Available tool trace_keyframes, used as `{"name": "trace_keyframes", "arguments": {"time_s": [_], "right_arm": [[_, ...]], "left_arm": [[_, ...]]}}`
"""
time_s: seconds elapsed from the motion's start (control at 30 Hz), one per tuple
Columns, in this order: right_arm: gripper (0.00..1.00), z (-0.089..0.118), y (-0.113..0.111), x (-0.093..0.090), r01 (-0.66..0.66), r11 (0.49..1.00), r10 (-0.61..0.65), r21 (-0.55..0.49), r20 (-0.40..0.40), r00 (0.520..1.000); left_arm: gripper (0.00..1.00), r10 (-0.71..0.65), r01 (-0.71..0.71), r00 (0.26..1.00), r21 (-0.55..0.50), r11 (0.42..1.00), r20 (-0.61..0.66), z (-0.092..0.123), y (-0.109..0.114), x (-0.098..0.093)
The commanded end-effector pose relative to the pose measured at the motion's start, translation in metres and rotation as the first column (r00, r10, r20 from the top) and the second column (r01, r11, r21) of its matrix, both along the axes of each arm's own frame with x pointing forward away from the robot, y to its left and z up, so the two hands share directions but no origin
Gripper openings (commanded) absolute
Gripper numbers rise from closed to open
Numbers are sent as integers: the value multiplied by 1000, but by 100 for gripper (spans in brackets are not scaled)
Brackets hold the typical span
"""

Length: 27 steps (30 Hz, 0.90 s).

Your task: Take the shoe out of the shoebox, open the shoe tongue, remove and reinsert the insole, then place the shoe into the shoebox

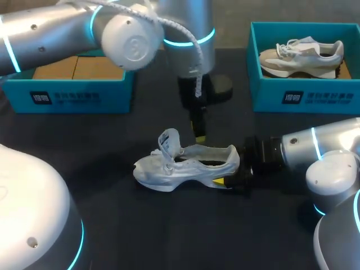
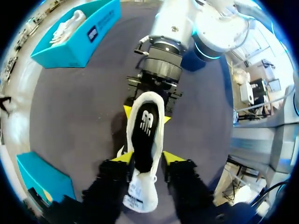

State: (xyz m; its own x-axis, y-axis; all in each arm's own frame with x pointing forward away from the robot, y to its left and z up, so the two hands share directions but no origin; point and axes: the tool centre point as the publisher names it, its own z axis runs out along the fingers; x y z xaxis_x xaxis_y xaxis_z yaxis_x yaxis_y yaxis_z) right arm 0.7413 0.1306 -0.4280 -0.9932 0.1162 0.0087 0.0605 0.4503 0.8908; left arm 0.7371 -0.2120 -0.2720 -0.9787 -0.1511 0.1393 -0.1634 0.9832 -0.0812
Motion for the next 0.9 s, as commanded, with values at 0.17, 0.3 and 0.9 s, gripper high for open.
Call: {"name": "trace_keyframes", "arguments": {"time_s": [0.17,0.3,0.9], "right_arm": [[0,-1,0,0,1,1000,-1,-3,-1,1000],[0,-1,0,0,1,1000,-1,-3,-1,1000],[0,-1,0,0,1,1000,-1,-3,-1,1000]], "left_arm": [[0,-33,32,999,-15,999,-32,-36,-9,-1],[0,-29,29,998,0,1000,-52,-50,-9,-5],[0,-84,88,992,34,996,-95,-84,-17,-18]]}}
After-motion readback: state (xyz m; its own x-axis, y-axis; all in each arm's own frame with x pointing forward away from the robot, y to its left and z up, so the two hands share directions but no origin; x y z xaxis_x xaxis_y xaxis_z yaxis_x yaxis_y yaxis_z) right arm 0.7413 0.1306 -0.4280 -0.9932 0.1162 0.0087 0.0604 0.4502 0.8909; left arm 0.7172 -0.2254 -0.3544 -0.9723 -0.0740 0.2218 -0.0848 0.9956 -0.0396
